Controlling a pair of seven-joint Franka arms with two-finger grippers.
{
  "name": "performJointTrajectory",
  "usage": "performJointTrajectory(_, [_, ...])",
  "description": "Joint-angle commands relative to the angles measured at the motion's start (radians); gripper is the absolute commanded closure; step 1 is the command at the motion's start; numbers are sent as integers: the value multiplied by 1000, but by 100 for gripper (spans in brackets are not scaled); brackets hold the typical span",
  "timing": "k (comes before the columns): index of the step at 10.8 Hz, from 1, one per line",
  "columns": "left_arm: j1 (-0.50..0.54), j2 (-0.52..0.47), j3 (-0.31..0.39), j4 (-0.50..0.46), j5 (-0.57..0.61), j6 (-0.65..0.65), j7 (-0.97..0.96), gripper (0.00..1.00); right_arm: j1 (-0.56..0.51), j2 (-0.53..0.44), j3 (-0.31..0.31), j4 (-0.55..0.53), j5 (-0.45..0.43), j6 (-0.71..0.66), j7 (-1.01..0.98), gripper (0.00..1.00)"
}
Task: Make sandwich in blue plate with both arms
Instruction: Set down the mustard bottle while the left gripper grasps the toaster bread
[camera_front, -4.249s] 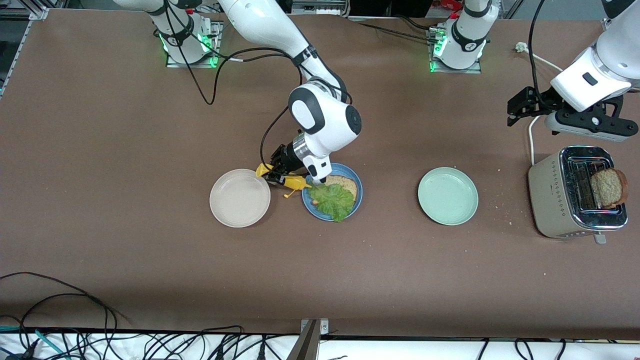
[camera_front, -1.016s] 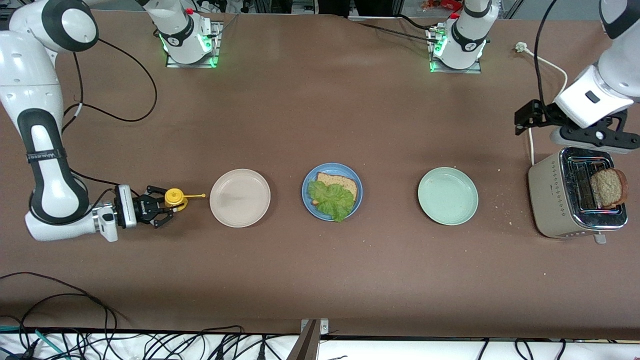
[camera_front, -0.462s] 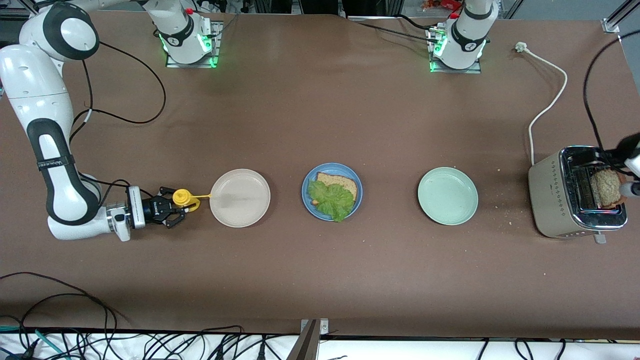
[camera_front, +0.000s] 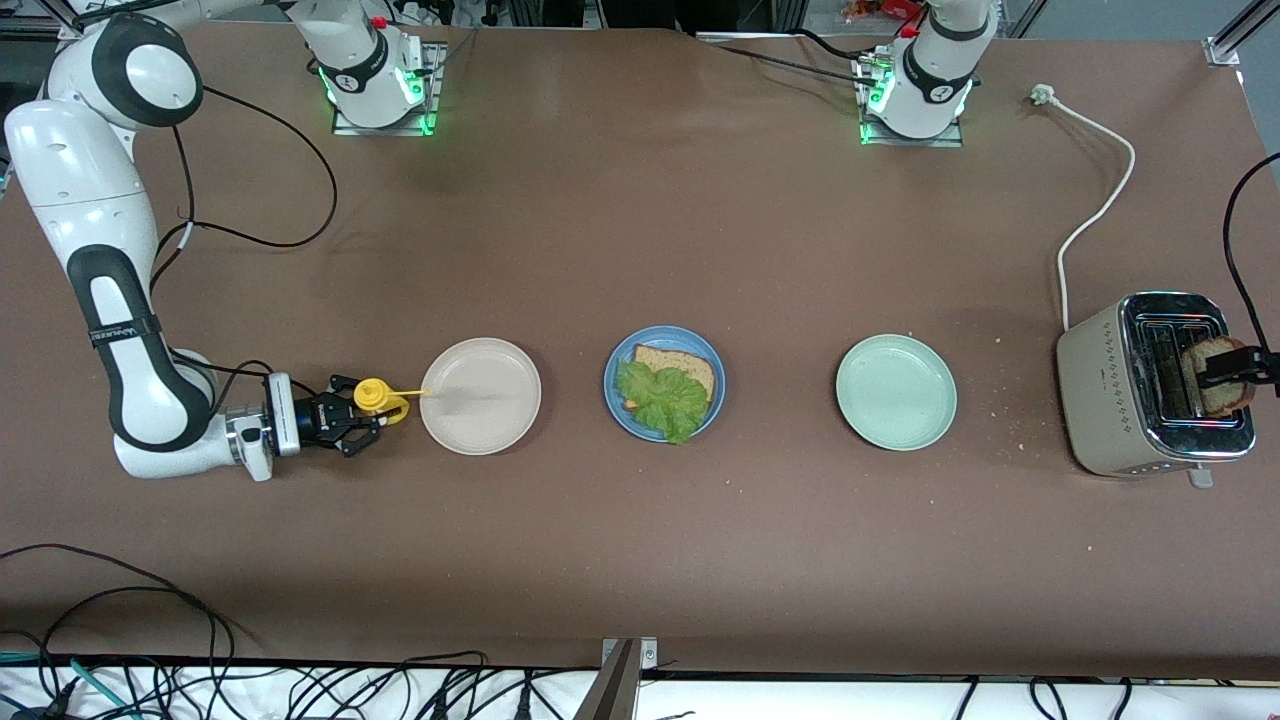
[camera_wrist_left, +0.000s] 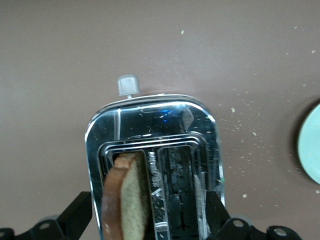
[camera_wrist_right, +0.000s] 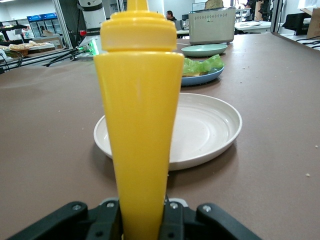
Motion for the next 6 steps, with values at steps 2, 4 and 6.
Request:
performJointTrajectory(2, [63, 39, -13, 31, 27, -13, 57, 20, -14, 25, 15, 46, 40, 7, -19, 44])
performJointTrajectory(4, [80, 42, -13, 23, 26, -30, 83, 73, -10, 24, 14, 78, 46, 7, -17, 0])
performJointTrajectory(6, [83, 58, -13, 23, 26, -44, 83, 98, -15, 24, 11, 88, 46, -4, -19, 0])
